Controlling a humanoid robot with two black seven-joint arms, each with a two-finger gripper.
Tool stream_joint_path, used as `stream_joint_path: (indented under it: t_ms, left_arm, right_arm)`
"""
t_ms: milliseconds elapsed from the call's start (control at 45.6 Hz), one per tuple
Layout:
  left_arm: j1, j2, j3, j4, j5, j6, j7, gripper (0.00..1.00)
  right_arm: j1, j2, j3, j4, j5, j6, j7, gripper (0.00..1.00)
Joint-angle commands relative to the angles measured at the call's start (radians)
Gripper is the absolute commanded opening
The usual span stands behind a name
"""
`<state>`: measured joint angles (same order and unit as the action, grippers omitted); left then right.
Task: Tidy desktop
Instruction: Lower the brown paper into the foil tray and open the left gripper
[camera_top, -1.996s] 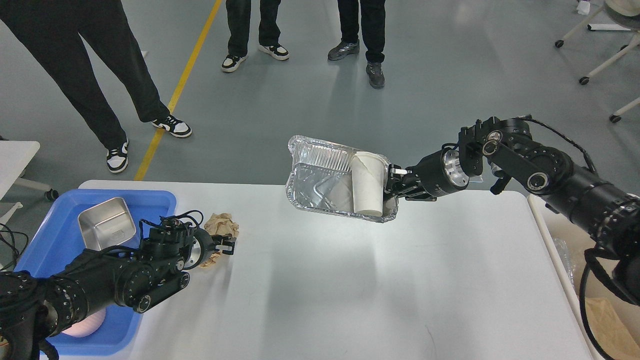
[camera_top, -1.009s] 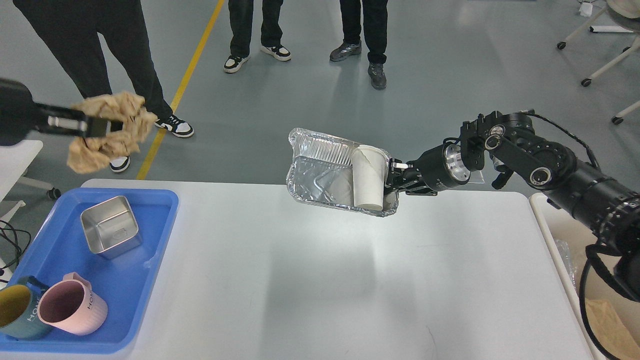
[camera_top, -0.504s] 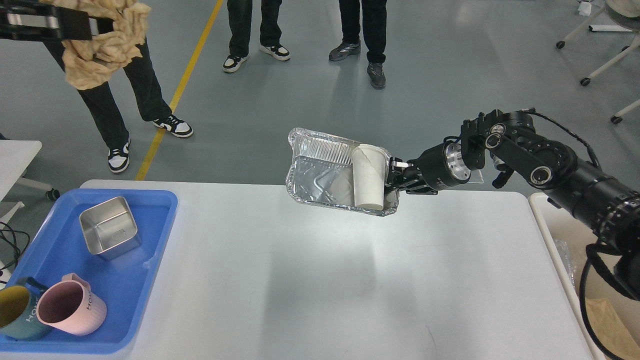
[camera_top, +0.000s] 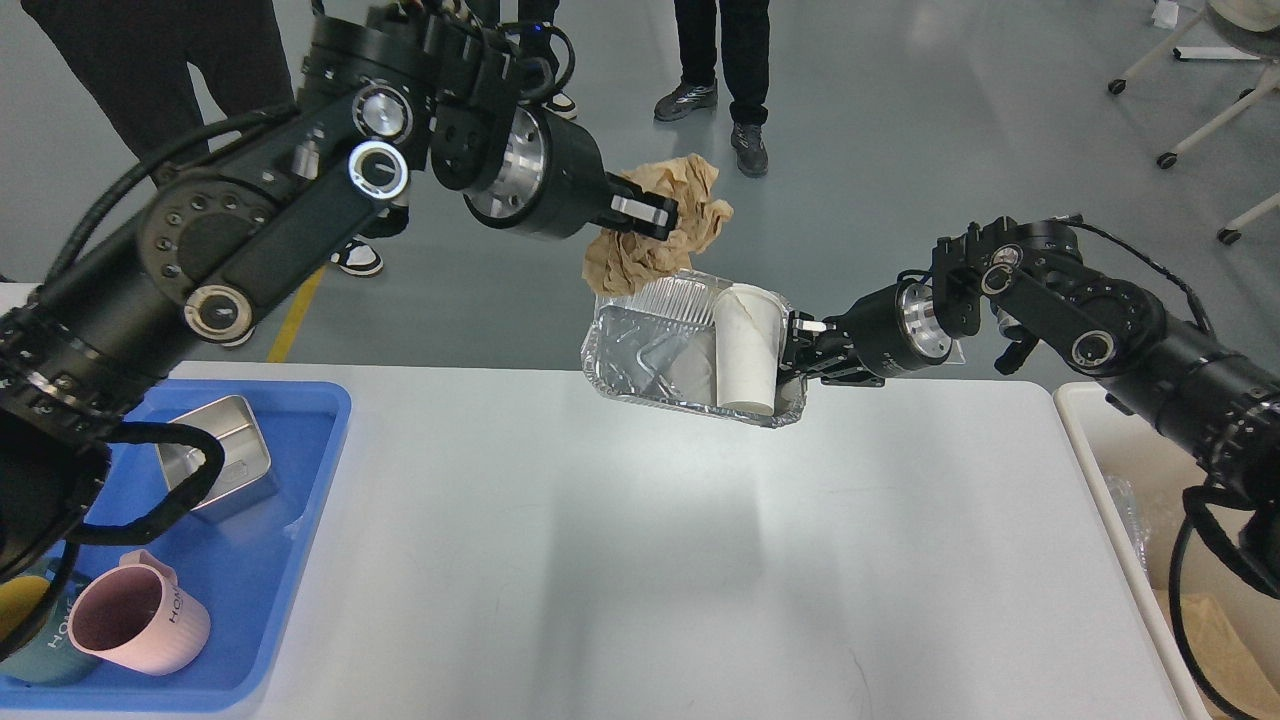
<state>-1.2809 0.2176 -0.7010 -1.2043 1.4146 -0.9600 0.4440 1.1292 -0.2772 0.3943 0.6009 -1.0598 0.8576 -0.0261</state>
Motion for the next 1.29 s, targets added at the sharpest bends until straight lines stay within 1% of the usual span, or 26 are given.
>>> stream_joint_path:
  t_ms: [0, 88, 197, 285, 329, 395, 504, 526, 548, 614, 680, 790, 899, 1163, 1272]
  left_arm:
    - [0.011, -0.043, 0.095, 0.069, 0.018, 0.044, -0.011, 0.09]
    - [0.011, -0.044, 0.14, 0.083, 0.018, 0.087, -0.011, 0.09]
    - [0.015, -0.05, 0.163, 0.098, 0.02, 0.133, -0.011, 0.11]
    - [0.029, -0.069, 0.189, 0.134, 0.02, 0.175, -0.015, 0.14]
    - [0.035, -0.075, 0.192, 0.14, 0.02, 0.19, -0.015, 0.18]
    - [0.044, -0.081, 0.193, 0.143, 0.02, 0.199, -0.015, 0.22]
    - [0.054, -0.095, 0.201, 0.146, 0.02, 0.216, -0.015, 0.35]
    - [0.054, -0.096, 0.204, 0.152, 0.02, 0.222, -0.016, 0.48]
    - [0.054, -0.096, 0.206, 0.157, 0.02, 0.227, -0.018, 0.54]
    - [0.054, -0.101, 0.21, 0.166, 0.02, 0.239, -0.019, 0.63]
    - [0.054, -0.109, 0.21, 0.169, 0.018, 0.248, -0.021, 0.8]
    - [0.054, -0.112, 0.21, 0.169, 0.015, 0.25, -0.03, 0.94]
    - [0.054, -0.115, 0.21, 0.169, 0.015, 0.25, -0.031, 0.96]
    - [0.048, -0.113, 0.192, 0.169, 0.007, 0.251, -0.034, 0.97]
    - [0.041, -0.106, 0.163, 0.169, -0.012, 0.254, -0.036, 0.97]
  right_arm:
    - [0.0, -0.005, 0.005, 0.005, 0.0, 0.0, 0.0, 0.0]
    - [0.0, -0.005, 0.005, 0.005, 0.0, 0.0, 0.002, 0.0]
    - [0.0, -0.004, 0.005, 0.005, 0.0, -0.002, 0.002, 0.0]
    - [0.0, 0.0, 0.005, 0.005, 0.0, -0.003, 0.0, 0.0]
    - [-0.002, 0.001, 0.005, 0.005, 0.0, -0.003, 0.0, 0.0]
    - [-0.003, 0.003, 0.005, 0.005, 0.0, -0.003, 0.0, 0.0]
    - [-0.005, 0.001, 0.005, 0.005, 0.0, -0.003, 0.0, 0.0]
    - [-0.005, 0.001, 0.005, 0.005, 0.0, -0.003, 0.0, 0.0]
    - [-0.005, 0.001, 0.005, 0.003, 0.0, -0.003, 0.0, 0.0]
    - [-0.005, 0.0, 0.005, 0.005, 0.0, -0.003, 0.0, 0.0]
    - [-0.005, 0.0, 0.005, 0.005, 0.0, -0.003, 0.0, 0.0]
    - [-0.005, 0.0, 0.005, 0.003, 0.0, -0.003, 0.0, 0.0]
    - [-0.005, 0.0, 0.005, 0.003, 0.0, -0.003, 0.0, 0.0]
    - [-0.008, -0.004, 0.005, 0.003, 0.0, -0.003, 0.0, 0.0]
    - [-0.011, -0.004, 0.005, 0.002, -0.002, -0.003, 0.0, 0.0]
